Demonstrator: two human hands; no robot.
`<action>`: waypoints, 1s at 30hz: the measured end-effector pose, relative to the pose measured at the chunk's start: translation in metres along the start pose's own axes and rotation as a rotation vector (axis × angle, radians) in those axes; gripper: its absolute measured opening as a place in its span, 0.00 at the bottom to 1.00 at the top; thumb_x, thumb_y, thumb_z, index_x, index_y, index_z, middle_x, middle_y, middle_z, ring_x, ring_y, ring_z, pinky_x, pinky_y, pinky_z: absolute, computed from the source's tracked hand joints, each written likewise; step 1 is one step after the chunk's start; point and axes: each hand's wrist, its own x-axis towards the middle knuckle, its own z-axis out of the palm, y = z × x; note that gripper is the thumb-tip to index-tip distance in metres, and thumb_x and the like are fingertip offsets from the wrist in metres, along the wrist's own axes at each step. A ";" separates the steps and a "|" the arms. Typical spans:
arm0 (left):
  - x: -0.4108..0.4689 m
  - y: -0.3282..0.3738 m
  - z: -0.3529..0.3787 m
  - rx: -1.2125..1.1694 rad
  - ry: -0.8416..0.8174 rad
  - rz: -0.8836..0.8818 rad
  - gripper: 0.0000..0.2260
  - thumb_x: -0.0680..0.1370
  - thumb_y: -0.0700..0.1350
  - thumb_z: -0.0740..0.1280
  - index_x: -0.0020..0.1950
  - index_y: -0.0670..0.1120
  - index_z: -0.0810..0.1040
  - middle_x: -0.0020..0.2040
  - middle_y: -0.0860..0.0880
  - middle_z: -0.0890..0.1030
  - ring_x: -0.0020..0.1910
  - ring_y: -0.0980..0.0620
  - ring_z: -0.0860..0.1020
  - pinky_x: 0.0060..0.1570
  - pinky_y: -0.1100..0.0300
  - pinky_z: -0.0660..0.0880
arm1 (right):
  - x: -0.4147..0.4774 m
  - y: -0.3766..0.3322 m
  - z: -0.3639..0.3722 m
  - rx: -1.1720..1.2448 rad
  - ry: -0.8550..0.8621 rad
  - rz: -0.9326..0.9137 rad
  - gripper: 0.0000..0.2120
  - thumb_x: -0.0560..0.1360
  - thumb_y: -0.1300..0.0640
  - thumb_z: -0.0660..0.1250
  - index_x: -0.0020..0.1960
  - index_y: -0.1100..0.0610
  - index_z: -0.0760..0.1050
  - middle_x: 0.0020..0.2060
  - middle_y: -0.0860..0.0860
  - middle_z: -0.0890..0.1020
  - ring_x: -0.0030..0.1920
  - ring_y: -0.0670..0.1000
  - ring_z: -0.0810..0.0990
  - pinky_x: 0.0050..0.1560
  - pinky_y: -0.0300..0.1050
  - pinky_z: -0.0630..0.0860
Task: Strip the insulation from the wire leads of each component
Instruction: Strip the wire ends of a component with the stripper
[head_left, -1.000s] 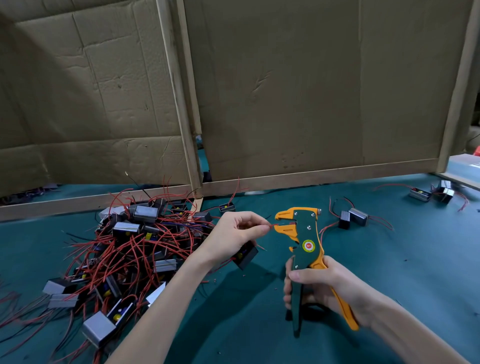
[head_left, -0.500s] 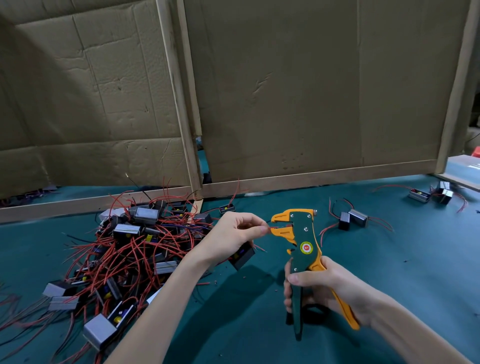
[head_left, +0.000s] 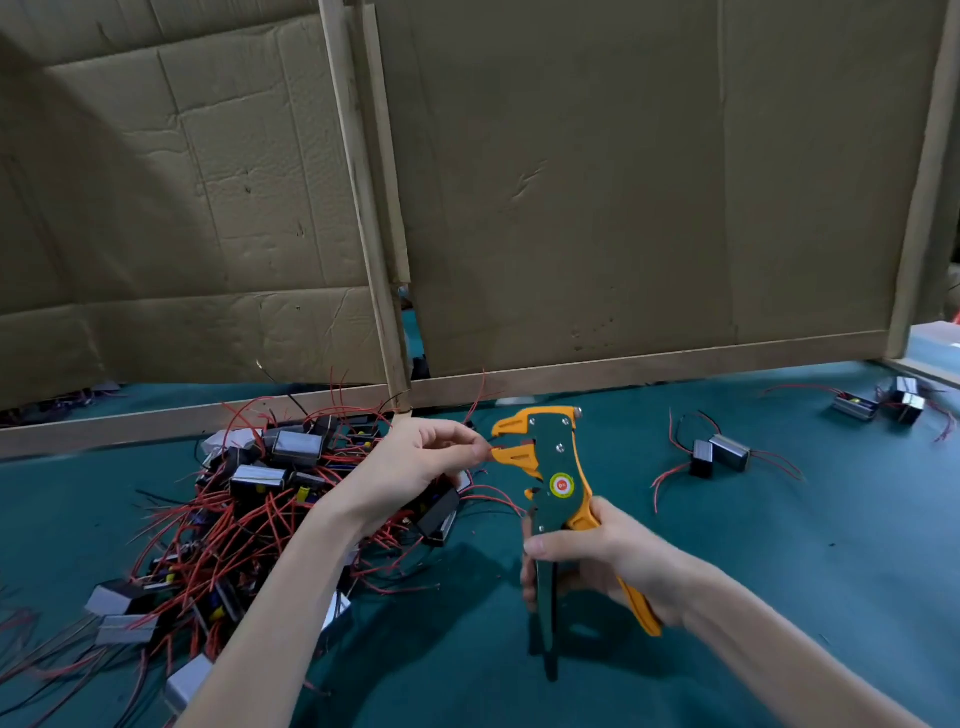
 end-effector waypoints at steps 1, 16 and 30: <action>0.000 -0.001 0.001 0.010 -0.027 -0.008 0.06 0.75 0.44 0.71 0.38 0.49 0.83 0.31 0.54 0.78 0.31 0.58 0.73 0.35 0.71 0.70 | -0.002 0.005 0.000 0.014 0.003 0.008 0.05 0.68 0.61 0.73 0.43 0.61 0.78 0.37 0.61 0.80 0.38 0.60 0.81 0.50 0.60 0.78; -0.001 -0.006 0.008 0.003 -0.153 0.004 0.05 0.75 0.44 0.70 0.40 0.50 0.84 0.30 0.54 0.79 0.31 0.59 0.74 0.34 0.71 0.70 | -0.020 0.019 0.004 0.033 0.073 0.056 0.14 0.63 0.52 0.78 0.37 0.59 0.76 0.30 0.59 0.77 0.29 0.57 0.77 0.36 0.49 0.78; 0.036 -0.021 0.062 0.019 0.186 -0.022 0.06 0.76 0.38 0.68 0.43 0.47 0.82 0.36 0.53 0.79 0.37 0.57 0.74 0.42 0.66 0.72 | -0.014 0.015 -0.006 0.308 0.378 -0.269 0.06 0.65 0.65 0.74 0.40 0.59 0.80 0.37 0.63 0.80 0.39 0.62 0.82 0.41 0.52 0.80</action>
